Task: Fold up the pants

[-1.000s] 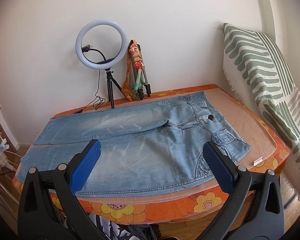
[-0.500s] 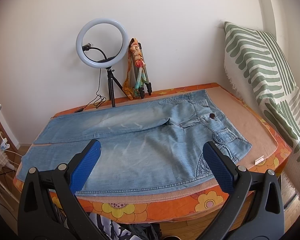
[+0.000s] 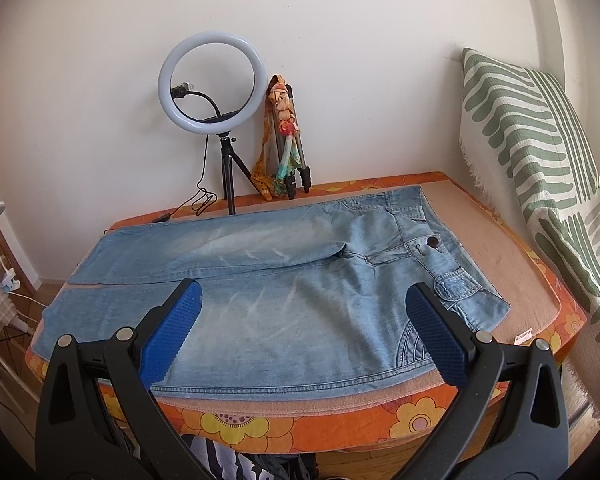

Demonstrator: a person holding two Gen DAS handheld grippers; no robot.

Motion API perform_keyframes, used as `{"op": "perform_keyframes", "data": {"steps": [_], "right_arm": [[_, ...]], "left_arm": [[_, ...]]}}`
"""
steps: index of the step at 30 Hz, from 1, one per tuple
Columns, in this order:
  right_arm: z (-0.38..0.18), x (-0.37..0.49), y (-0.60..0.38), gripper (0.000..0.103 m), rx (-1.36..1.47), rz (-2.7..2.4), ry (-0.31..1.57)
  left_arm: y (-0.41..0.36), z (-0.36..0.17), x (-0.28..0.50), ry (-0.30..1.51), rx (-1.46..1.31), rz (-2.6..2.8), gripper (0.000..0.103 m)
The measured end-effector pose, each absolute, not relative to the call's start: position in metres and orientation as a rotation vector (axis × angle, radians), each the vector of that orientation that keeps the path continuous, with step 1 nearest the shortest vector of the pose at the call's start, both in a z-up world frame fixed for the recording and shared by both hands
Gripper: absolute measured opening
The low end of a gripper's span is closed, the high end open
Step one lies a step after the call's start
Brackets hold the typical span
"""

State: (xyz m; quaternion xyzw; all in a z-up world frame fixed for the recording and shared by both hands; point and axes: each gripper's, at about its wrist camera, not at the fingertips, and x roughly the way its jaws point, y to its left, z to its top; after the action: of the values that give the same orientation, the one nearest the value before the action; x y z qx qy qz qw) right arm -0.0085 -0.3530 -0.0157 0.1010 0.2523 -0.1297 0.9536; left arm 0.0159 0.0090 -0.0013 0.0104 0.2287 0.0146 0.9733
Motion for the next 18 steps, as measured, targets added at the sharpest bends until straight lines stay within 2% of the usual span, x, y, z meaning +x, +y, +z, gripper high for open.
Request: {"op": "perform_keyframes", "data": {"steps": [15,18], "right_arm": [[0.020,0.085,-0.388,0.103,0.193,-0.084,0.546],[0.030,0.116,-0.387,0.103,0.164,-0.047,0.546]], "left_arm": [[0.041,-0.022,0.090,0.570,0.051,-0.041,0.102],[0.053,-0.023,0.116,0.598,0.029,-0.052,0.096]]}}
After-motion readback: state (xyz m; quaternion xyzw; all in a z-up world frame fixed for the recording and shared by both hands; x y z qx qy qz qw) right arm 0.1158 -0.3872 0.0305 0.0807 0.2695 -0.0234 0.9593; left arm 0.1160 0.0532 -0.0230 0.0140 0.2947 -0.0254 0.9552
